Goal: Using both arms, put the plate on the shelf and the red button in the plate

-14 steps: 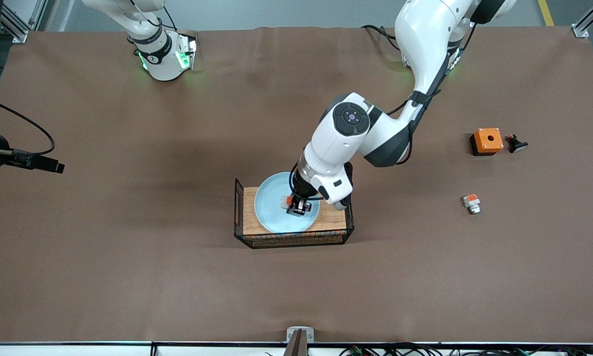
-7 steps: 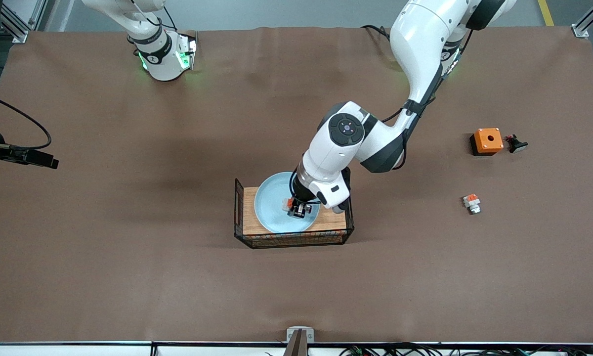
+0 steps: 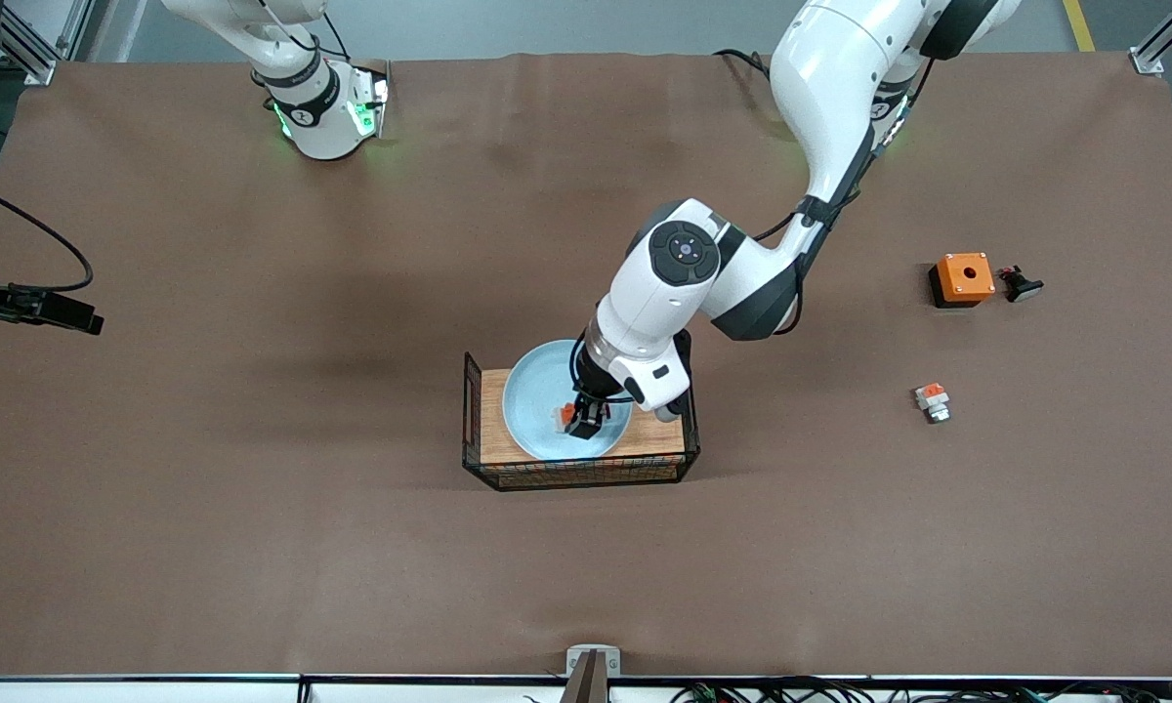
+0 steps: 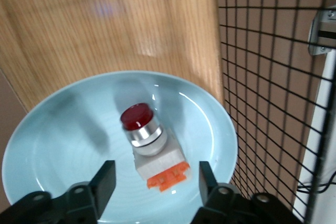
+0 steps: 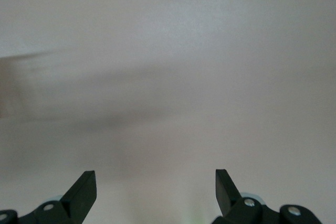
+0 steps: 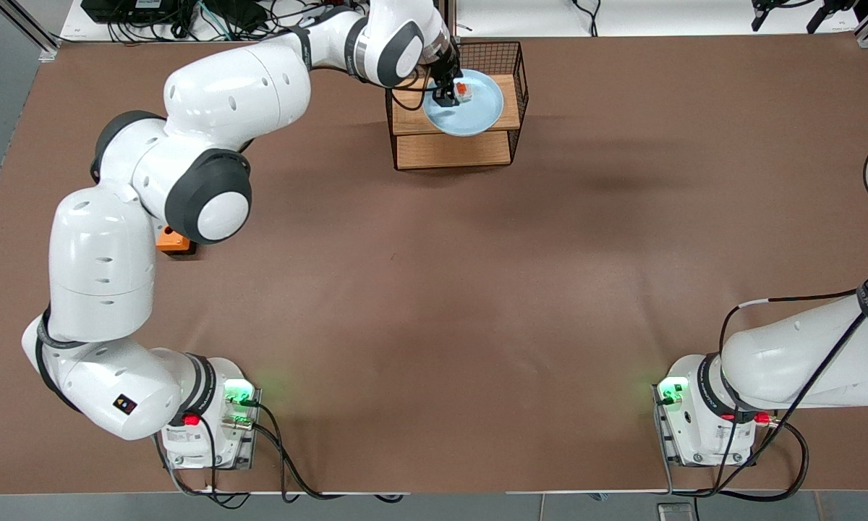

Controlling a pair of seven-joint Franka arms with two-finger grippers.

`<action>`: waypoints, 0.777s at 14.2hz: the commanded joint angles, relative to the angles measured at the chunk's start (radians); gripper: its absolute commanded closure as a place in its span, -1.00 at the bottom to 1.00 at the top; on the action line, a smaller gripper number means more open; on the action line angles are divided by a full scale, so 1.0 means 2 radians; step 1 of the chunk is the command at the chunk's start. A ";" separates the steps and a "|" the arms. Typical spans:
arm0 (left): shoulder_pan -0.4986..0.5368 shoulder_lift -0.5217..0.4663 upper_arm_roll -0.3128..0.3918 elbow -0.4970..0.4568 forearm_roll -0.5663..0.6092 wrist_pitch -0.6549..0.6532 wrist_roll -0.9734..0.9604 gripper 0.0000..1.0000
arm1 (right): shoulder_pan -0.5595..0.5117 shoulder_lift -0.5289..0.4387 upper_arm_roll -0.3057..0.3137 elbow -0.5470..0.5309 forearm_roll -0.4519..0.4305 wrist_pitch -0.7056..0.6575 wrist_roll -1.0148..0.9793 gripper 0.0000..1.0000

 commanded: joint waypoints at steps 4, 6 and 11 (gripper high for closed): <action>0.014 -0.043 0.004 0.006 0.001 -0.024 -0.005 -0.99 | -0.005 -0.014 0.008 0.027 0.001 -0.069 0.002 -1.00; 0.028 -0.052 0.003 0.006 0.001 -0.044 -0.002 -0.99 | -0.005 -0.035 0.007 0.021 0.001 -0.067 0.003 -1.00; 0.063 -0.090 0.001 -0.004 -0.002 -0.069 0.054 -0.99 | -0.003 -0.102 0.007 -0.040 0.018 -0.053 0.002 -1.00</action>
